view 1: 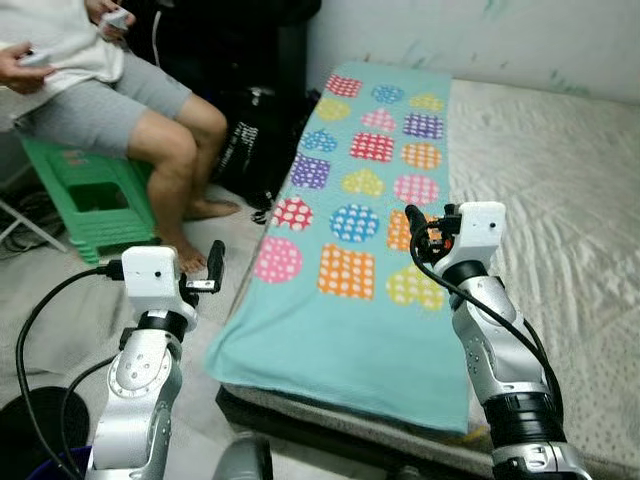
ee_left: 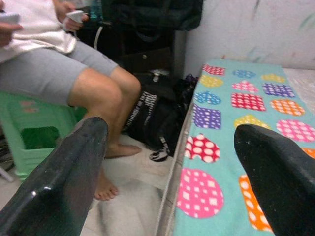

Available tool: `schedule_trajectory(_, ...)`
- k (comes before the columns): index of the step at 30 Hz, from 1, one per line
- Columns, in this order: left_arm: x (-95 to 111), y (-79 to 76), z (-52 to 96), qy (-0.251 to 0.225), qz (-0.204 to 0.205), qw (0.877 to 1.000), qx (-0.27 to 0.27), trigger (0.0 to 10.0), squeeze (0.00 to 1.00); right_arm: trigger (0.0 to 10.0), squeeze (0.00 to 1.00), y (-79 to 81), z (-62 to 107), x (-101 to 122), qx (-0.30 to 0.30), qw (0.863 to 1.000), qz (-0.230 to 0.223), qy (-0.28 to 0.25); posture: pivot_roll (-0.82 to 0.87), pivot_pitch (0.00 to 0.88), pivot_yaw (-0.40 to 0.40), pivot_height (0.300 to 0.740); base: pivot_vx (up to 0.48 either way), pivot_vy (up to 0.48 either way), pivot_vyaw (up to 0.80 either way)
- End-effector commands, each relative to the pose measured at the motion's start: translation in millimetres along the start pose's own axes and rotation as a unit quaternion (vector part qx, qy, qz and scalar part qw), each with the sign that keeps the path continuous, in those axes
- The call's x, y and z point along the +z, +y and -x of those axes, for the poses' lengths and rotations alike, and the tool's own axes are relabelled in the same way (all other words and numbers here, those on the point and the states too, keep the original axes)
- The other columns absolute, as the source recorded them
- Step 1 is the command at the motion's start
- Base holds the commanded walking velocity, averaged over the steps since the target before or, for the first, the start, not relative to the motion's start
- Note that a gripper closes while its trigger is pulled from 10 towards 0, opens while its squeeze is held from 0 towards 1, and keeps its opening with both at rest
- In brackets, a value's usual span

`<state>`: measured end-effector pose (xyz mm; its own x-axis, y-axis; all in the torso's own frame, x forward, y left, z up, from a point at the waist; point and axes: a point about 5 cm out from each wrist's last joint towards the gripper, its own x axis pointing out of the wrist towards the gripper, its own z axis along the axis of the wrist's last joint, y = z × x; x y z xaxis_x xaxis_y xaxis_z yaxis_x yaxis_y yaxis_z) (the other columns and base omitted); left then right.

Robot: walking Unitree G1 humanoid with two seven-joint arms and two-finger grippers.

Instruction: Clean up the room

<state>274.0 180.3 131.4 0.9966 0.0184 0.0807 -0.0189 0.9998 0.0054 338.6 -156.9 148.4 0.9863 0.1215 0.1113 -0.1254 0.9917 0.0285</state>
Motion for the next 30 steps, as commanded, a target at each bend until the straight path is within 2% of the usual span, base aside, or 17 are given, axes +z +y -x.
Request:
schedule_trajectory(1, -3.7, -0.6, -0.7, 0.011, -0.004, 1.000, 0.005, 10.0, 0.00, 10.0, 0.00, -3.1, -0.6, -2.4, -0.010, 1.000, 0.002, 0.004, 0.06, 0.000, 0.003, 0.740, 0.000, 0.000, 0.00)
schedule_trajectory(13, -8.3, -2.2, -13.2, 0.002, -0.009, 1.000, 0.017, 10.0, 0.00, 10.0, 0.00, -9.2, 2.6, -15.0, -0.030, 0.999, 0.008, 0.020, 0.05, 0.000, -0.013, 0.740, 0.000, 0.000, 0.00)
schedule_trajectory(18, -15.6, 3.2, -10.0, 0.006, -0.016, 0.999, 0.044, 10.0, 0.00, 10.0, 0.00, -14.1, 17.4, -28.3, -0.014, 0.999, 0.017, 0.042, 0.06, 0.000, -0.024, 0.740, 0.000, 0.000, 0.00)
schedule_trajectory(22, -24.3, 7.5, -3.4, 0.019, -0.005, 0.999, 0.042, 10.0, 0.00, 10.0, 0.00, -27.4, 28.7, -37.0, -0.027, 0.997, 0.018, 0.069, 0.05, 0.000, -0.020, 0.740, 0.000, 0.000, 0.00)
schedule_trajectory(30, -28.7, 2.5, -1.7, 0.029, 0.007, 0.999, 0.034, 10.0, 0.00, 10.0, 0.00, -27.4, 30.0, -34.7, -0.004, 0.996, 0.031, 0.086, 0.03, 0.000, -0.004, 0.740, 0.000, 0.000, -0.75)
